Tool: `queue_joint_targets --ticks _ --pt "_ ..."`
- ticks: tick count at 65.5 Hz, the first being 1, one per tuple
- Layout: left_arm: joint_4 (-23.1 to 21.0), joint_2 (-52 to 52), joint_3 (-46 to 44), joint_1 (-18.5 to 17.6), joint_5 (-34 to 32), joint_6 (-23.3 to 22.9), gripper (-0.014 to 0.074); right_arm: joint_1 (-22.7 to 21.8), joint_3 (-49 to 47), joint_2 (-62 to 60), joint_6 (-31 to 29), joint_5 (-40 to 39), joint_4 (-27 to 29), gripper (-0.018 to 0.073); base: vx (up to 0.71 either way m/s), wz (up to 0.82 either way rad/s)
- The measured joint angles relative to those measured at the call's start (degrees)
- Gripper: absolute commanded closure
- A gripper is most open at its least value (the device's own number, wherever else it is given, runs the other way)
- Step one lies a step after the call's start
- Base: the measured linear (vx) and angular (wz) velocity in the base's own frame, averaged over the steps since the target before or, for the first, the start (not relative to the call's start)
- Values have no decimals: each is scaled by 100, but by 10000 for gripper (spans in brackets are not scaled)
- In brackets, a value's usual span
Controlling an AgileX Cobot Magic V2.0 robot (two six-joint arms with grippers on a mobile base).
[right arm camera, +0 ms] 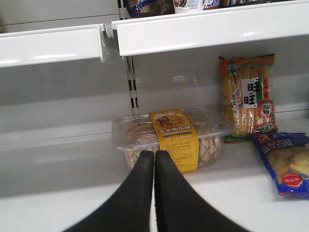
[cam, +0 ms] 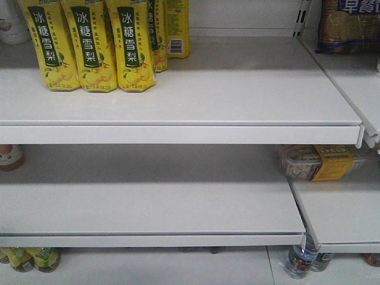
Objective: Place coke in basket with both arms
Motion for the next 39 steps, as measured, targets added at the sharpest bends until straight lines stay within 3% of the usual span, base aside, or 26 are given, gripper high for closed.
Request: queue_joint_targets --ticks 39 --pt "0 0 0 0 0 0 603 0 0 0 0 0 0 564 0 0"
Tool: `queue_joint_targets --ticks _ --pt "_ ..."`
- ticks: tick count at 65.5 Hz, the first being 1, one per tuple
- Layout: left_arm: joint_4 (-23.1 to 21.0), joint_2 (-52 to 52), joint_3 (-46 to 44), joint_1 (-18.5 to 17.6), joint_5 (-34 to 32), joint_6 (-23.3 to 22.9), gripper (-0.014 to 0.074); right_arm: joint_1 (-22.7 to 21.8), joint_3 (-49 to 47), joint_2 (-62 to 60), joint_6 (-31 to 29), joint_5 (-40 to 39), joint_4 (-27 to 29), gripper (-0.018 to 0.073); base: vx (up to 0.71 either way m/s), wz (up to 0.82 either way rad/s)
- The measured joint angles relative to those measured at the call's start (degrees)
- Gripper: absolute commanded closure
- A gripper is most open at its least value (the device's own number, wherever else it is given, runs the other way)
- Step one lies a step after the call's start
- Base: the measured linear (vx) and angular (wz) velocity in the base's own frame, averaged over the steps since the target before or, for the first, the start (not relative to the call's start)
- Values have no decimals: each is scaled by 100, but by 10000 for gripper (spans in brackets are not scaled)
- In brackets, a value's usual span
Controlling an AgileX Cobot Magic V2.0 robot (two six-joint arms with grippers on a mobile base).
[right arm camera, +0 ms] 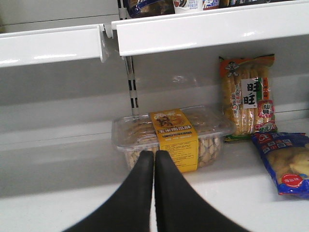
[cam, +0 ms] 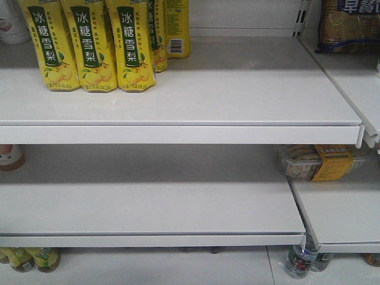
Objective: Place coke in basket with both arms
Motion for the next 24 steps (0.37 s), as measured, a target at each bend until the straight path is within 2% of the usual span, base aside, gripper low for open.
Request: queue_joint_targets --ticks 24 --pt "0 0 0 0 0 0 603 0 0 0 0 0 0 564 0 0"
